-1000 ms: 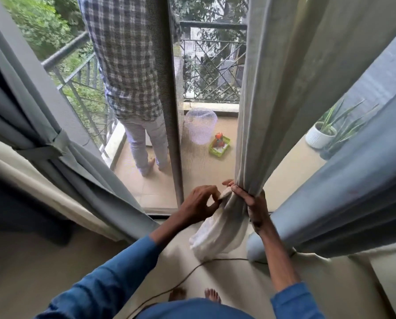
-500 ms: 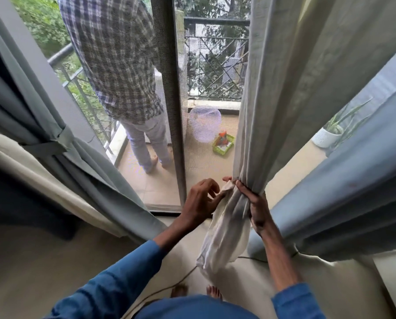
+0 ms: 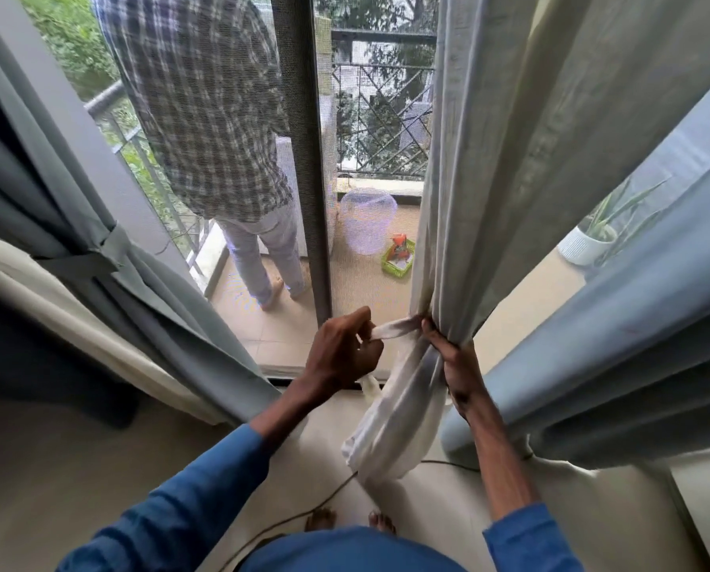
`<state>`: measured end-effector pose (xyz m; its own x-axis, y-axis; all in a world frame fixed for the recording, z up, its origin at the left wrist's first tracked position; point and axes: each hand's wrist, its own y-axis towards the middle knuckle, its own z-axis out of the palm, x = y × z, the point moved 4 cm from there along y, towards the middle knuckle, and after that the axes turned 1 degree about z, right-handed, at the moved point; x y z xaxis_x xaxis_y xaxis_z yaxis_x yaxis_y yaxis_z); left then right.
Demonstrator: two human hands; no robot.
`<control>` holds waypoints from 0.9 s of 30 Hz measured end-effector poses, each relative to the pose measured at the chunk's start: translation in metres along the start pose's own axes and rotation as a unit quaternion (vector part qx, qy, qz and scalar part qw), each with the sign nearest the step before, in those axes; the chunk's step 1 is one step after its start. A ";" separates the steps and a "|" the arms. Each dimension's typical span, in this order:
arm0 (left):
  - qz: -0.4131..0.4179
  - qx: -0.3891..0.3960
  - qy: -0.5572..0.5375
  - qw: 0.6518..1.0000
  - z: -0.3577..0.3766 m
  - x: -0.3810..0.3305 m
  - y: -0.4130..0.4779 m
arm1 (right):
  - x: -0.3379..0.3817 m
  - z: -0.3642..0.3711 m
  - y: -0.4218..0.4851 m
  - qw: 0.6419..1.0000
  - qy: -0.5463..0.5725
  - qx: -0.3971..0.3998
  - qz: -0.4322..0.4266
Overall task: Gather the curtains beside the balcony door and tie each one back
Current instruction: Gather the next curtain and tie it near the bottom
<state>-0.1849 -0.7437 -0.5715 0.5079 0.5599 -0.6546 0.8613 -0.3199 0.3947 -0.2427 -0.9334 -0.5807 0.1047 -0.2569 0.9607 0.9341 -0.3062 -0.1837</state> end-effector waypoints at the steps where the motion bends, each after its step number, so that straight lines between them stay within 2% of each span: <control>1: -0.005 -0.007 0.015 1.000 -0.008 0.000 0.003 | -0.002 0.000 0.001 1.000 -0.005 0.002 0.003; 6: -0.027 -0.006 0.048 0.998 -0.027 0.008 0.029 | -0.006 0.018 -0.002 0.996 -0.050 0.077 0.013; 10: -0.033 0.027 0.087 0.995 -0.021 -0.012 0.052 | -0.009 0.038 -0.007 0.989 -0.078 0.122 0.001; 12: -0.077 0.074 0.147 0.983 -0.014 -0.027 0.060 | -0.010 0.045 -0.010 0.983 -0.113 0.148 -0.005; 14: -0.075 0.126 0.175 0.974 -0.002 -0.035 0.066 | -0.009 0.047 -0.012 0.979 -0.125 0.163 0.005; 16: -0.039 0.168 0.128 0.977 0.009 -0.036 0.070 | -0.010 0.042 -0.010 0.979 -0.124 0.159 0.010; 18: 0.037 0.206 0.109 0.972 0.018 -0.031 0.073 | -0.008 0.038 -0.009 0.981 -0.117 0.152 0.011; 21: 0.165 0.296 0.124 0.933 0.023 -0.035 0.067 | -0.008 0.032 -0.011 0.985 -0.105 0.136 0.012; 23: 0.168 0.318 0.069 0.930 0.017 -0.042 0.062 | -0.007 0.028 -0.012 0.987 -0.101 0.128 -0.005; 25: 0.094 0.373 -0.059 0.921 0.010 -0.045 0.053 | -0.006 0.025 -0.010 0.990 -0.085 0.115 -0.016; 27: 0.025 0.432 -0.195 0.880 0.008 -0.049 0.042 | -0.009 0.021 -0.011 0.994 -0.058 0.087 0.002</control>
<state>-0.1738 -0.7902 -0.5281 0.3657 0.2777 -0.8883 0.4395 -0.8929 -0.0982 -0.2468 -0.9085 -0.5831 0.1386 -0.1470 0.9794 0.9774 -0.1389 -0.1592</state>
